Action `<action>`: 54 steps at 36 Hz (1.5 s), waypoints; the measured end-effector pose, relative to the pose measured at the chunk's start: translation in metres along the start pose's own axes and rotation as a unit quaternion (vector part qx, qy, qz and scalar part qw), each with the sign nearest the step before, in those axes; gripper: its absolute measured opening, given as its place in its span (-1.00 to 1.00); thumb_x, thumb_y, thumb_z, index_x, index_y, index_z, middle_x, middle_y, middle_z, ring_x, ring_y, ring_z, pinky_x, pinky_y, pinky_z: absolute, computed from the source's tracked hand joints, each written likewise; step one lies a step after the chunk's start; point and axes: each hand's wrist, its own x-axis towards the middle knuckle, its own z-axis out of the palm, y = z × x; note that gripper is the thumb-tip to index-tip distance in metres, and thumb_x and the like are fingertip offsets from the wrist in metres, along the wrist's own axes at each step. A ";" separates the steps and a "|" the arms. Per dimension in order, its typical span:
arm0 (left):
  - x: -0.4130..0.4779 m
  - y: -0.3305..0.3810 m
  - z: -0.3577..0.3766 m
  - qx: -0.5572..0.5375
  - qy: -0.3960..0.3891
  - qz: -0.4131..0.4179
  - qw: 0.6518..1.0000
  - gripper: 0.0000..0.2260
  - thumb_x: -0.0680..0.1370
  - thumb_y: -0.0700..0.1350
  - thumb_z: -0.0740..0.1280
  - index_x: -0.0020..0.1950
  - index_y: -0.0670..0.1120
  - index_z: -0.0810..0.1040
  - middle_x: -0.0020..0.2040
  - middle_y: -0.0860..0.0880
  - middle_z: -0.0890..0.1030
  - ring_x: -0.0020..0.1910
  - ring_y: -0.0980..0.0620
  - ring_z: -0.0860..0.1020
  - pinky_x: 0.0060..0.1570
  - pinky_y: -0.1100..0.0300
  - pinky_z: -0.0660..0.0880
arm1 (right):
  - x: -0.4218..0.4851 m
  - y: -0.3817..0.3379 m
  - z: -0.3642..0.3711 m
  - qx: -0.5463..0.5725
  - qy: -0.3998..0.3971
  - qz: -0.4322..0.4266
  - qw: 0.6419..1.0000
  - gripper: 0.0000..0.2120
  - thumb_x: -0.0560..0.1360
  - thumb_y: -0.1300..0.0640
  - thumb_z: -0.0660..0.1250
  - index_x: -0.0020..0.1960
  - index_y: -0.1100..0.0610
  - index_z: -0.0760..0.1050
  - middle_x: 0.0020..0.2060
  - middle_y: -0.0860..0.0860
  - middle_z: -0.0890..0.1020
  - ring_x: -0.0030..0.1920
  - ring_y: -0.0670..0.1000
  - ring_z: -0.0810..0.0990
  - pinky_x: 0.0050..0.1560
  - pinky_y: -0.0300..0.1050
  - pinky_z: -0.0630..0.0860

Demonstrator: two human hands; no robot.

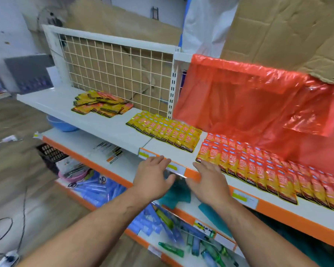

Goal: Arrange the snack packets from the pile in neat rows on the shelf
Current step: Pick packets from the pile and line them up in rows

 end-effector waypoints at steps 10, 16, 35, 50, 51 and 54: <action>0.015 -0.149 -0.048 0.019 -0.007 -0.047 0.999 -0.46 0.46 0.21 0.25 0.36 -0.01 0.52 0.35 -0.07 0.53 0.31 -0.11 0.45 0.34 0.09 0.31 | 0.070 -0.144 0.051 -0.027 -0.018 -0.073 0.997 -0.41 0.51 -0.21 0.28 0.50 -0.08 0.32 0.51 -0.02 0.31 0.51 0.05 0.18 0.49 -0.02 0.16; 0.029 -0.249 -0.076 0.024 -0.019 -0.064 0.997 -0.44 0.49 0.25 0.17 0.43 0.06 0.44 0.40 0.03 0.46 0.38 -0.03 0.38 0.37 0.08 0.29 | 0.118 -0.246 0.088 -0.025 -0.027 -0.101 0.994 -0.40 0.52 -0.21 0.27 0.51 -0.07 0.30 0.51 -0.01 0.30 0.51 0.04 0.17 0.48 -0.03 0.18; 0.114 -0.451 -0.090 -0.003 0.005 -0.139 0.990 -0.52 0.45 0.14 0.28 0.29 -0.06 0.58 0.24 -0.07 0.60 0.24 -0.13 0.53 0.27 0.05 0.40 | 0.288 -0.416 0.185 0.012 -0.076 -0.156 0.985 -0.44 0.52 -0.16 0.26 0.48 0.00 0.36 0.44 -0.03 0.40 0.44 0.06 0.30 0.43 -0.03 0.29; 0.235 -0.561 -0.078 -0.051 -0.050 -0.247 0.966 -0.54 0.59 0.08 0.26 0.43 -0.09 0.40 0.36 -0.08 0.48 0.36 -0.05 0.39 0.29 0.16 0.30 | 0.417 -0.485 0.238 0.032 -0.026 -0.062 0.997 -0.64 0.57 -0.20 0.15 0.02 0.10 0.44 -0.12 0.04 0.55 -0.10 0.13 0.58 -0.32 -0.09 0.30; 0.243 -0.567 -0.078 -0.050 -0.049 -0.248 0.966 -0.57 0.59 0.06 0.26 0.41 -0.10 0.41 0.31 -0.10 0.51 0.32 -0.08 0.42 0.24 0.13 0.34 | 0.420 -0.489 0.240 0.030 -0.013 -0.043 0.999 -0.60 0.57 -0.22 0.13 0.05 0.11 0.44 -0.11 0.05 0.56 -0.10 0.14 0.58 -0.32 -0.09 0.29; 0.264 -0.586 -0.074 -0.068 -0.036 -0.260 0.962 -0.60 0.57 0.03 0.29 0.34 -0.12 0.43 0.17 -0.15 0.58 0.21 -0.13 0.50 0.10 0.06 0.44 | 0.425 -0.502 0.249 0.030 0.015 0.024 0.999 -0.51 0.55 -0.29 0.11 0.14 0.13 0.40 -0.03 0.10 0.58 -0.07 0.16 0.60 -0.29 -0.08 0.37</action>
